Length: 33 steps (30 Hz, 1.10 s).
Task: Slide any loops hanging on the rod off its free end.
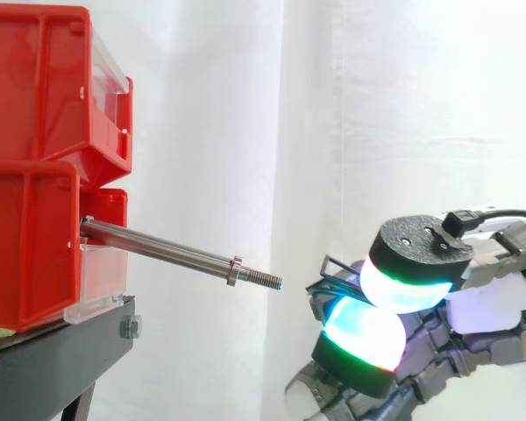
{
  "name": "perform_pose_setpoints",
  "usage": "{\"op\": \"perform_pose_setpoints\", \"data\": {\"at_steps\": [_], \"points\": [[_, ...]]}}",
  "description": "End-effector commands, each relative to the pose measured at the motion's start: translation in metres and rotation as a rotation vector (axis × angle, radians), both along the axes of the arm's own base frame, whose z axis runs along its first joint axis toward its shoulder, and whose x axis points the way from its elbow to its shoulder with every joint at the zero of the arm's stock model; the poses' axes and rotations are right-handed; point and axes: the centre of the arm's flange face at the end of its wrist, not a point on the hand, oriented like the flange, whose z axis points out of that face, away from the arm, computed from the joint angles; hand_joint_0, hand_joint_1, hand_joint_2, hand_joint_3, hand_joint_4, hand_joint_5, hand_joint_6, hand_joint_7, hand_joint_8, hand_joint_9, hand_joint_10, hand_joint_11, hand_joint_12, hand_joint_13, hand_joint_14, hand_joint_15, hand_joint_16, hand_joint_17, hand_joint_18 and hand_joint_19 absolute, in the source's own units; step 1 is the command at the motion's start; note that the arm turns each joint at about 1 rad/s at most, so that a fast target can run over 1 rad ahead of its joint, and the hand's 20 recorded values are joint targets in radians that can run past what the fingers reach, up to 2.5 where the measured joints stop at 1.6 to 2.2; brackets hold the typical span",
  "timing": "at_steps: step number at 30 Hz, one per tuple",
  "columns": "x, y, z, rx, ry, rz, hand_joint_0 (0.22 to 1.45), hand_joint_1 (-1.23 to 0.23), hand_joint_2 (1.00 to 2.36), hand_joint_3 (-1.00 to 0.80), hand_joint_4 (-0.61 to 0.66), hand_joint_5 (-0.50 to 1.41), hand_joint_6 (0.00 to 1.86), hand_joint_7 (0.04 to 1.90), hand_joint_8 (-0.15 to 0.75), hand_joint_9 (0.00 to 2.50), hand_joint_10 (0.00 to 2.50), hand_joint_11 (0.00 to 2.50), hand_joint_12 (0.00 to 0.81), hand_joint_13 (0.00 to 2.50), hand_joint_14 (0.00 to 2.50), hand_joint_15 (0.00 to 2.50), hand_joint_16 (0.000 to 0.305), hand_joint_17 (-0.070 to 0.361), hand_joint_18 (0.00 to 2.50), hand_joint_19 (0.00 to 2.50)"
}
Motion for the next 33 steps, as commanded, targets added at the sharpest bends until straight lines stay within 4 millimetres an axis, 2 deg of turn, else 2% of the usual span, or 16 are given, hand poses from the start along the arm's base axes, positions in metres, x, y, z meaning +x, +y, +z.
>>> {"op": "perform_pose_setpoints", "data": {"at_steps": [1,10,24,27,30,33], "points": [[-0.006,-0.001,0.004,0.030,0.036,-0.007,0.63,-0.67,1.02,-0.14,0.19,-0.21,0.84,1.24,0.302,0.54,0.01,0.19,0.339,0.49,0.00,0.00,0.051,0.114,0.58,0.30],[-0.016,-0.005,0.025,0.092,0.058,-0.055,0.65,-0.77,1.01,-0.31,0.20,-0.21,0.84,1.25,0.294,0.53,0.01,0.18,0.336,0.51,0.00,0.00,0.052,0.116,0.60,0.30],[-0.018,-0.008,0.029,0.177,0.083,-0.086,0.65,-0.75,1.01,-0.43,0.22,-0.21,0.84,1.24,0.290,0.53,0.01,0.19,0.335,0.52,0.00,0.01,0.051,0.116,0.61,0.31],[-0.016,-0.008,0.042,0.187,0.091,-0.087,0.65,-0.72,1.00,-0.50,0.22,-0.21,0.84,1.24,0.293,0.53,0.01,0.18,0.335,0.53,0.00,0.01,0.051,0.115,0.61,0.29],[-0.014,-0.007,0.049,0.188,0.104,-0.089,0.66,-0.72,1.00,-0.50,0.22,-0.21,0.84,1.24,0.293,0.54,0.01,0.19,0.334,0.53,0.00,0.01,0.051,0.115,0.62,0.30],[-0.014,-0.009,0.064,0.186,0.131,-0.095,0.66,-0.72,1.00,-0.50,0.19,-0.21,0.84,1.25,0.291,0.54,0.01,0.19,0.334,0.54,0.00,0.01,0.051,0.115,0.63,0.30]]}}
